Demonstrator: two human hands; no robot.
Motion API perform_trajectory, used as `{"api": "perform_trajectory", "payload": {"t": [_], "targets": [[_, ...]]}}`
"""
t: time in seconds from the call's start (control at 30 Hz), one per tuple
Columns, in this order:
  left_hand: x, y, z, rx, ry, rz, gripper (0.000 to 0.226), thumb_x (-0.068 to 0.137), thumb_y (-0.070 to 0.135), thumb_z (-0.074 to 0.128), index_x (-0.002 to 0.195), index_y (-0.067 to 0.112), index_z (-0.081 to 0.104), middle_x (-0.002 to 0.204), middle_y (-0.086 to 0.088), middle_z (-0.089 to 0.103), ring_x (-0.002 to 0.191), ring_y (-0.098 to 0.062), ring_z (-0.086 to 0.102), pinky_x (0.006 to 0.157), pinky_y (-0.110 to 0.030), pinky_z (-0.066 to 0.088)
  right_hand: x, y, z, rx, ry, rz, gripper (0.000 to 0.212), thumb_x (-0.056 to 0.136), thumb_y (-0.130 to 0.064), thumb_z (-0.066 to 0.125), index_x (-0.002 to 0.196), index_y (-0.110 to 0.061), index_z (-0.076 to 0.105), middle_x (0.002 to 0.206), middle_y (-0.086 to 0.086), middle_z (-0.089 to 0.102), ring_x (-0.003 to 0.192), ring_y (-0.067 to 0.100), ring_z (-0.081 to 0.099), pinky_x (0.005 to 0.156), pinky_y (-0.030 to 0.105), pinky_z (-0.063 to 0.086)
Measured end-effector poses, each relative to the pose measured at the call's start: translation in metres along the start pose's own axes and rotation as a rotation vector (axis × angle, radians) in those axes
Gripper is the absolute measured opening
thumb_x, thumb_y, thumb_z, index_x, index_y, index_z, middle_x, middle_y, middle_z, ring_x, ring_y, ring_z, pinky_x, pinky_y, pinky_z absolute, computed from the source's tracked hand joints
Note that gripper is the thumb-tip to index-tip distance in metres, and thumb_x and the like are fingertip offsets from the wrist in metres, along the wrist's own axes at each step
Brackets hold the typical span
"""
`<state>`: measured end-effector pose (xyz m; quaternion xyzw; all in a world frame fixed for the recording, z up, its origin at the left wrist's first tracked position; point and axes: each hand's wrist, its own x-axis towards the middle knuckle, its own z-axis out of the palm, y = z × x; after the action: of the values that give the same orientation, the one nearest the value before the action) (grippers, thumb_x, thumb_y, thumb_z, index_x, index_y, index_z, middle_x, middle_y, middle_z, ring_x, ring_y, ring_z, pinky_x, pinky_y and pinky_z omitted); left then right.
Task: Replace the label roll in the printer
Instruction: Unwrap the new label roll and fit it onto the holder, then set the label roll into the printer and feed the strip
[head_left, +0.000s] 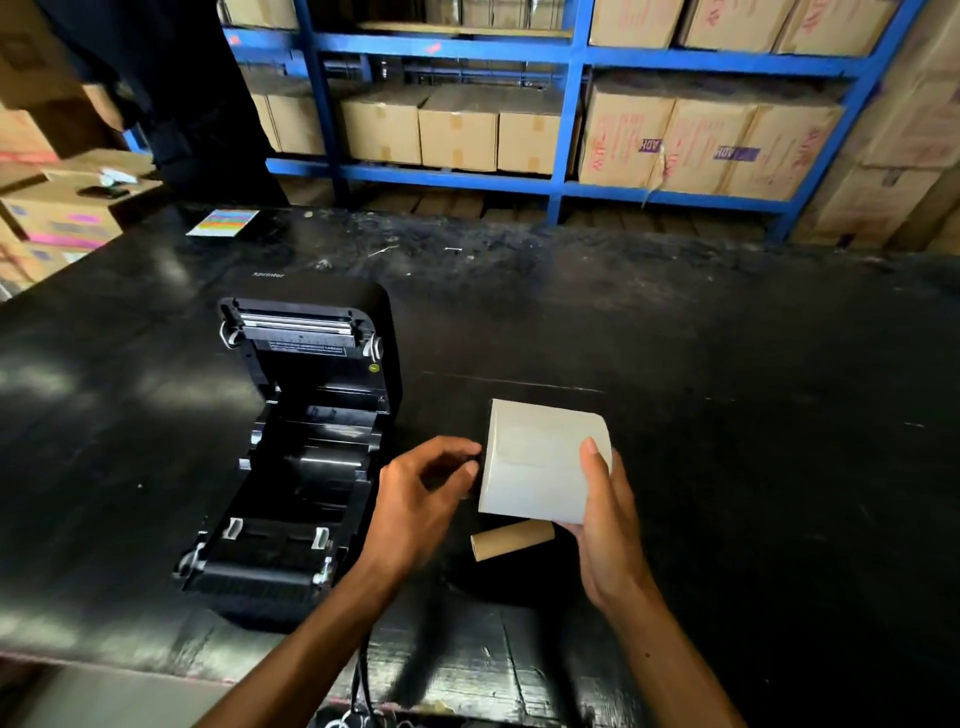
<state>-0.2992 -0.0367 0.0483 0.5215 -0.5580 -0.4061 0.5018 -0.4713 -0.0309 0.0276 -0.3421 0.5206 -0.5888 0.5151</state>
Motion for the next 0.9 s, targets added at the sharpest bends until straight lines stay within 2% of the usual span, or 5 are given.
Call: {"api": "perform_trajectory", "payload": {"t": [0.17, 0.3, 0.47, 0.67, 0.9], "targets": [[0.001, -0.001, -0.009, -0.06, 0.085, -0.036, 0.016, 0.085, -0.001, 0.064, 0.092, 0.013, 0.068, 0.092, -0.011, 0.073, 0.089, -0.026, 0.069, 0.082, -0.042, 0.058, -0.003, 0.002, 0.016, -0.053, -0.035, -0.05, 0.053, 0.079, -0.062, 0.051, 0.128, -0.042, 0.046, 0.119, -0.008, 0.064, 0.097, 0.006, 0.067, 0.07, 0.019, 0.055], [-0.001, 0.005, -0.024, -0.218, 0.12, -0.129, 0.018, 0.092, 0.014, 0.057, 0.103, 0.013, 0.071, 0.098, -0.007, 0.076, 0.094, -0.019, 0.071, 0.073, -0.022, 0.059, -0.001, 0.002, 0.038, -0.056, -0.044, -0.091, 0.047, 0.084, -0.053, 0.052, 0.129, -0.041, 0.046, 0.118, -0.014, 0.062, 0.094, -0.005, 0.064, 0.064, 0.008, 0.051], [0.005, 0.014, -0.058, -0.365, 0.149, -0.243, 0.039, 0.09, 0.044, 0.054, 0.089, 0.01, 0.074, 0.087, -0.001, 0.078, 0.082, -0.012, 0.073, 0.063, -0.019, 0.057, 0.003, 0.007, 0.087, -0.136, -0.106, -0.134, 0.038, 0.09, -0.042, 0.052, 0.127, -0.04, 0.046, 0.118, -0.013, 0.063, 0.096, -0.001, 0.064, 0.073, 0.014, 0.054], [0.016, -0.003, -0.123, -0.199, 0.212, -0.371, 0.021, 0.084, 0.034, 0.067, 0.071, 0.018, 0.065, 0.057, 0.006, 0.067, 0.051, -0.003, 0.062, 0.042, -0.018, 0.045, -0.006, 0.024, 0.157, -0.178, -0.154, -0.127, 0.047, 0.089, -0.032, 0.057, 0.134, -0.031, 0.042, 0.127, 0.001, 0.061, 0.107, 0.012, 0.063, 0.09, 0.033, 0.055], [0.034, -0.022, -0.194, -0.257, 0.178, -0.461, 0.018, 0.088, 0.023, 0.065, 0.085, 0.007, 0.071, 0.078, -0.007, 0.074, 0.065, -0.02, 0.071, 0.057, -0.033, 0.06, -0.012, 0.044, 0.224, -0.24, -0.178, -0.152, 0.049, 0.087, -0.031, 0.061, 0.133, -0.035, 0.043, 0.134, -0.002, 0.055, 0.119, 0.013, 0.056, 0.1, 0.041, 0.048]]}}
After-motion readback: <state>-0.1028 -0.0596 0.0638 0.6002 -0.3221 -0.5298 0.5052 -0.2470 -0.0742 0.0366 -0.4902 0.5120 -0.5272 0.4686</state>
